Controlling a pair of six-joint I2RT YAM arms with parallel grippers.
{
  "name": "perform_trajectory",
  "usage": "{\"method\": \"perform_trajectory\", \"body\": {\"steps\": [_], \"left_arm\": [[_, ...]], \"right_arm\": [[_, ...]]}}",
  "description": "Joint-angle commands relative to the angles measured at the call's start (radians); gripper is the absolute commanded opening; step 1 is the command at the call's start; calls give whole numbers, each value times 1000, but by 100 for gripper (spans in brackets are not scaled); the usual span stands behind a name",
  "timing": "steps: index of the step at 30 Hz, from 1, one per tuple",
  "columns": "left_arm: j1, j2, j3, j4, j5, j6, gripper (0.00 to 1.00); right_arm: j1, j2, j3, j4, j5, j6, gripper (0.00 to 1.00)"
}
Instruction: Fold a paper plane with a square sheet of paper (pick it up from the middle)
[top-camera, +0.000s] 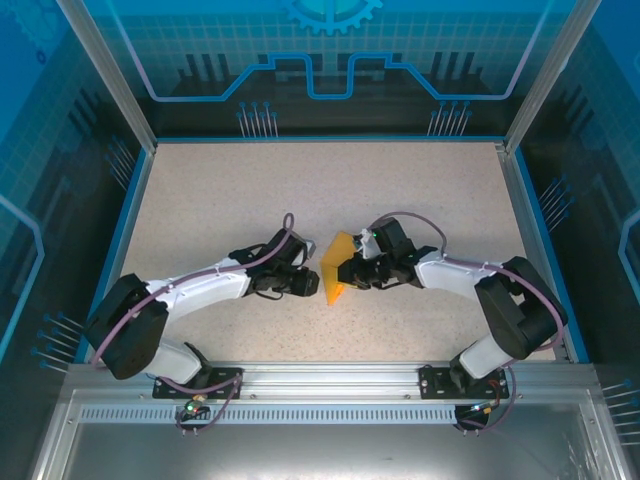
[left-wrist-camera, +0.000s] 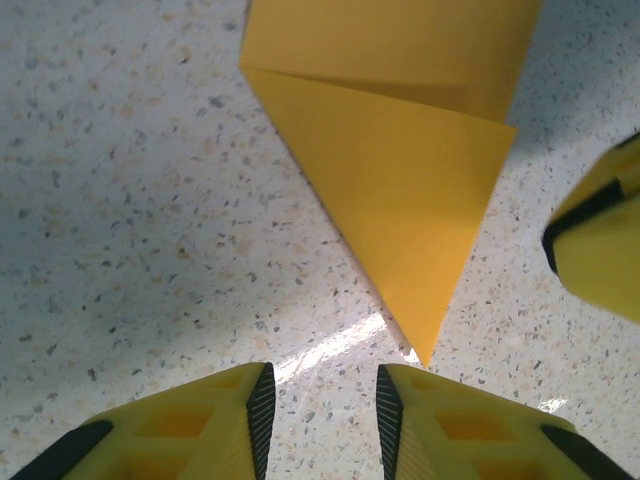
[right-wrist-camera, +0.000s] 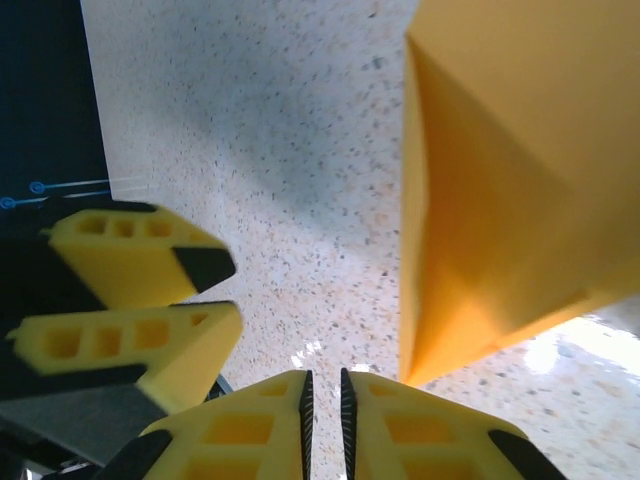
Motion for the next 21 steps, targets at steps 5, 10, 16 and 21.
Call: {"method": "perform_trajectory", "body": {"steps": [5, 10, 16, 21], "left_arm": [[84, -77, -76, 130, 152, -123, 44], [110, -93, -81, 137, 162, -137, 52], [123, -60, -79, 174, 190, -160, 56], [122, -4, -82, 261, 226, -212, 57]], "right_arm": [[40, 94, 101, -116, 189, -37, 17], [37, 135, 105, -131, 248, -45, 16], [36, 171, 96, -148, 269, -53, 15], [35, 165, 62, -161, 290, -55, 13]]}}
